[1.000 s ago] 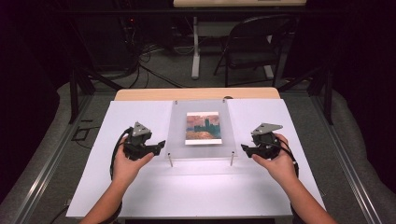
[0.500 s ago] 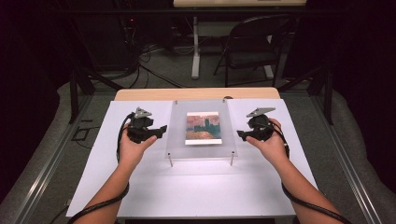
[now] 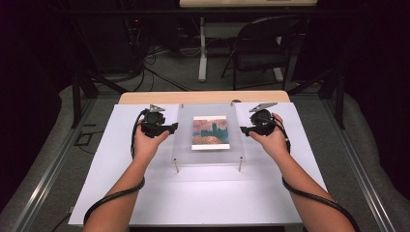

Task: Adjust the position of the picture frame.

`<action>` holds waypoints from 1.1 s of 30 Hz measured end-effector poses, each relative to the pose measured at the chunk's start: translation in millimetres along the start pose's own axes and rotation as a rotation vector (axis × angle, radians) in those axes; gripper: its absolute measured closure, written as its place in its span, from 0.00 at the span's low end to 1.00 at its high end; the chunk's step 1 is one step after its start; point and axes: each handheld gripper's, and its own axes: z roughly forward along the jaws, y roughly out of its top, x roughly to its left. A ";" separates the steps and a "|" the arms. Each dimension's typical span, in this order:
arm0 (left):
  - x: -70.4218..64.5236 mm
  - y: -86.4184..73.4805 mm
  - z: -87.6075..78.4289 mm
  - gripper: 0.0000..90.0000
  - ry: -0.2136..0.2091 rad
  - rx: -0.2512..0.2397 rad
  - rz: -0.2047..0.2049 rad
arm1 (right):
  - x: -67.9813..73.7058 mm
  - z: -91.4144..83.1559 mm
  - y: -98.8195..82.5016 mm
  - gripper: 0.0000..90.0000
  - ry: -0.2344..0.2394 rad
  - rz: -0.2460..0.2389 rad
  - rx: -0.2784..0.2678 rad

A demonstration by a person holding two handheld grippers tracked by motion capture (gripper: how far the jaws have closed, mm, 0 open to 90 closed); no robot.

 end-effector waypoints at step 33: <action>-11.6 8.7 55.3 0.37 -0.069 0.110 -0.099 | 6.2 48.3 13.5 0.40 0.131 0.207 0.015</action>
